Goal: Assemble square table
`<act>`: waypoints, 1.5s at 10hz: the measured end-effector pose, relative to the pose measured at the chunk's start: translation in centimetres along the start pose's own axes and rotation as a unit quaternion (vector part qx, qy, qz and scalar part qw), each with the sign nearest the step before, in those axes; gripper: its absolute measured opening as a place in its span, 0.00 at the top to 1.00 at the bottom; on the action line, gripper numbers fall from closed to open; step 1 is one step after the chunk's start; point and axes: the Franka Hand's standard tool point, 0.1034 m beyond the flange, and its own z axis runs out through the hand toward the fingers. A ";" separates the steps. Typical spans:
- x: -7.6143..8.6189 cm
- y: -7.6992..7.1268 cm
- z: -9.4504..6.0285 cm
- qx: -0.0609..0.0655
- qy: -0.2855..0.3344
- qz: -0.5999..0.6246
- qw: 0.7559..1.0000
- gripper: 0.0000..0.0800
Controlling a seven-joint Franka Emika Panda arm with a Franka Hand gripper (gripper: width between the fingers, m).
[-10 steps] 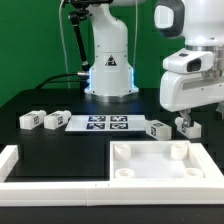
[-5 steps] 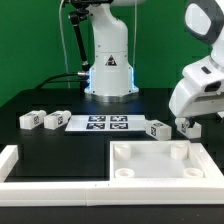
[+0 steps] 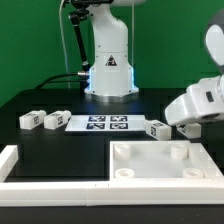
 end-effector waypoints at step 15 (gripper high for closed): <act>0.6 0.5 2.2 0.008 -0.019 0.022 1.000 0.64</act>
Offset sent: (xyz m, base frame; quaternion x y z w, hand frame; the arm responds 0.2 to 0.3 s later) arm -0.0079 0.0048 -0.0179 0.0202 -0.0398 0.0783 0.9959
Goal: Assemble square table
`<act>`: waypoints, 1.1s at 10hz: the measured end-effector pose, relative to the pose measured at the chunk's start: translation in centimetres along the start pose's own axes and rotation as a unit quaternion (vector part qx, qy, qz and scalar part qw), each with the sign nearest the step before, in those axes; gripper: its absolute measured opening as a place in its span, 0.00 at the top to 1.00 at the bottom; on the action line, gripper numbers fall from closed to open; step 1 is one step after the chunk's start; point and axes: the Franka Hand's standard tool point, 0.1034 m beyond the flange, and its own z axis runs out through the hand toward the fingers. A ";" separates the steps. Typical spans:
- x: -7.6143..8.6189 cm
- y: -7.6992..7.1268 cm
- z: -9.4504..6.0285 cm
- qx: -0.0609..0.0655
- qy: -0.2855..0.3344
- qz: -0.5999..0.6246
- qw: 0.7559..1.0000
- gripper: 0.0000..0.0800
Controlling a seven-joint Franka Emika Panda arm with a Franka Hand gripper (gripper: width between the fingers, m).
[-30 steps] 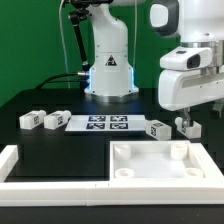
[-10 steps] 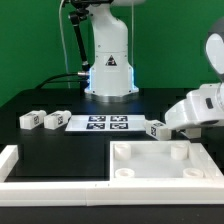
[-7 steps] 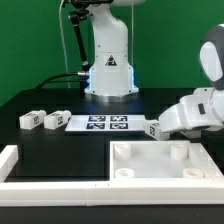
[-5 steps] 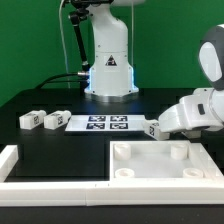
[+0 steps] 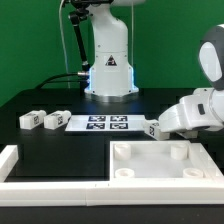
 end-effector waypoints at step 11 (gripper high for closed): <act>-3.5 6.1 -13.0 0.033 0.237 0.023 0.971 0.64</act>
Offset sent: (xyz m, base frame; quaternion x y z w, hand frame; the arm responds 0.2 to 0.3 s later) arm 0.0520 -0.0054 0.0960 0.0527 0.0552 0.0301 0.9966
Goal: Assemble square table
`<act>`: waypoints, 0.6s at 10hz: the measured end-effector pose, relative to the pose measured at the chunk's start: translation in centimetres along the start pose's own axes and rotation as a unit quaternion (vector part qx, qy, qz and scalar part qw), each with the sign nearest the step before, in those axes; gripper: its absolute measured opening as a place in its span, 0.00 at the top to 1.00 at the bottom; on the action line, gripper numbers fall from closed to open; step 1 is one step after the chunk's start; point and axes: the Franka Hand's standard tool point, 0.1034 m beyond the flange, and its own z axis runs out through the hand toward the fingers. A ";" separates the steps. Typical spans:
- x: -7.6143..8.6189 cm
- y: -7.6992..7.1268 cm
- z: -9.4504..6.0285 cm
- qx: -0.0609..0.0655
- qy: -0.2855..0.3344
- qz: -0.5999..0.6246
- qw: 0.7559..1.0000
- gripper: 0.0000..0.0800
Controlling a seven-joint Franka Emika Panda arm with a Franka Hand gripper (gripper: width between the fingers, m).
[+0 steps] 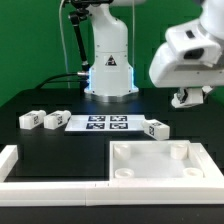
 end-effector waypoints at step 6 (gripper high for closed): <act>3.3 1.8 -4.7 0.008 0.209 0.003 0.978 0.64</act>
Offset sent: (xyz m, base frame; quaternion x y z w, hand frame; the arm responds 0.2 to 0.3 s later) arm 0.0000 0.0000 0.0000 0.0000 0.1938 0.0000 0.9810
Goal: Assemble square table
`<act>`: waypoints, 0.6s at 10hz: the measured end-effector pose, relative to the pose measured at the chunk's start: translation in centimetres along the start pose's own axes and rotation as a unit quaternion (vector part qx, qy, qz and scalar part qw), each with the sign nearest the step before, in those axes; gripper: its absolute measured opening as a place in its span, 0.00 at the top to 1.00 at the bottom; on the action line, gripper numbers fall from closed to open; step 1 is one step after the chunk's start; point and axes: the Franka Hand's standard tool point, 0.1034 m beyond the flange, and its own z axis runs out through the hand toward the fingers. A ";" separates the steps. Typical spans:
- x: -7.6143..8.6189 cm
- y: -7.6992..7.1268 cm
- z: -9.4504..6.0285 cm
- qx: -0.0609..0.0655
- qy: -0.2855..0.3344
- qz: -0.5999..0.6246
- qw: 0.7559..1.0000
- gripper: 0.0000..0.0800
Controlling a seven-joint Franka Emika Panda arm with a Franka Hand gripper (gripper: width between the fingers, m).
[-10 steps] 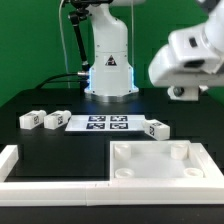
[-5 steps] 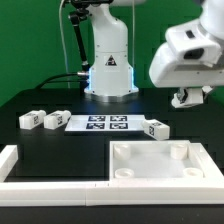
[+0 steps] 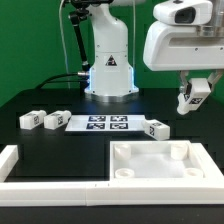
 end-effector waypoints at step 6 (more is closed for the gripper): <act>6.6 5.0 -2.0 -0.005 0.189 -0.018 0.982 0.64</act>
Offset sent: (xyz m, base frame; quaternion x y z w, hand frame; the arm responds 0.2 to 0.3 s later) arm 0.0883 -0.0370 0.0138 -0.0040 0.2105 -0.0098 0.9775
